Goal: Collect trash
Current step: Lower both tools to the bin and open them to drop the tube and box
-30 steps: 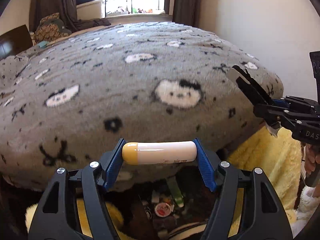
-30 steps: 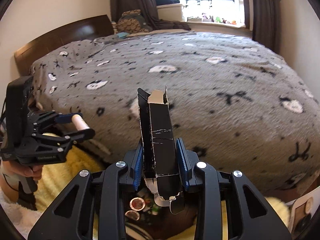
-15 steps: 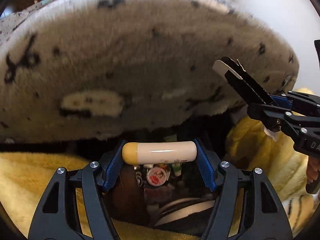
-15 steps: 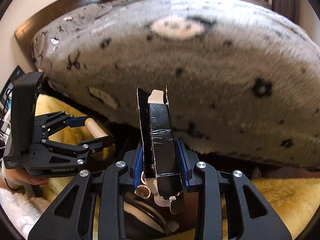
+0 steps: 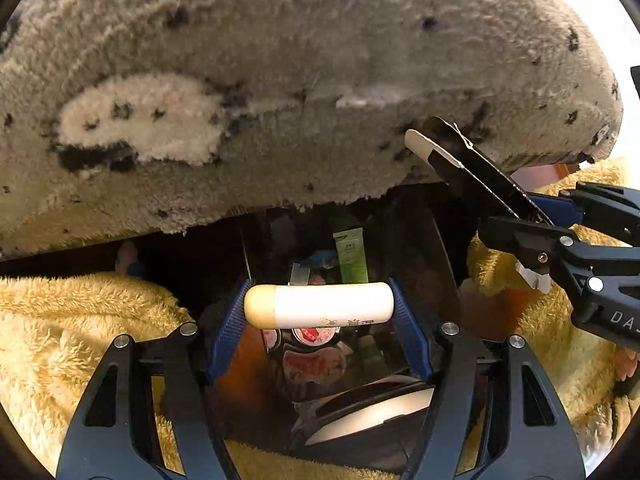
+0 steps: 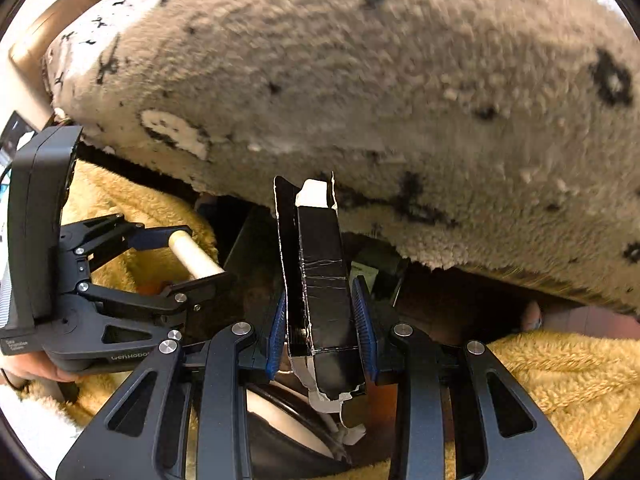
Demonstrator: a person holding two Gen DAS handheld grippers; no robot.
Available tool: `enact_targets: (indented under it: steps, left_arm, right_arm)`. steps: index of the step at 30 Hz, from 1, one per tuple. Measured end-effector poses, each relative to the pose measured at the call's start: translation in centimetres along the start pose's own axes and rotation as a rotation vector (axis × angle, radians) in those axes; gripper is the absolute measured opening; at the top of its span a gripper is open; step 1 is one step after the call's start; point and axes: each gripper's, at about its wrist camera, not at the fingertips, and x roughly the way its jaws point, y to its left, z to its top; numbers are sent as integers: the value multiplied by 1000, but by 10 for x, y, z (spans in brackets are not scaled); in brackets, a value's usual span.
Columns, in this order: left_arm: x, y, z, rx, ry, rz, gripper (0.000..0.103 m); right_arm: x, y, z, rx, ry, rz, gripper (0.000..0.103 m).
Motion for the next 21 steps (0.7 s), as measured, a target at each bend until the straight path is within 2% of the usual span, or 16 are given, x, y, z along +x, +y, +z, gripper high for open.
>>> enact_targets:
  steps: [7, 14, 17, 21]
  left_arm:
    - [9, 4, 1, -14, 29, -28, 65]
    - [24, 4, -1, -24, 74, -22, 65]
    - [22, 5, -1, -32, 66, -14, 72]
    - [15, 6, 0, -34, 55, -10, 74]
  right_arm:
    - [13, -8, 4, 37, 25, 19, 34]
    - [22, -10, 1, 51, 45, 29, 44]
    - [21, -13, 1, 71, 35, 30, 52]
    - [14, -18, 0, 91, 21, 34, 54]
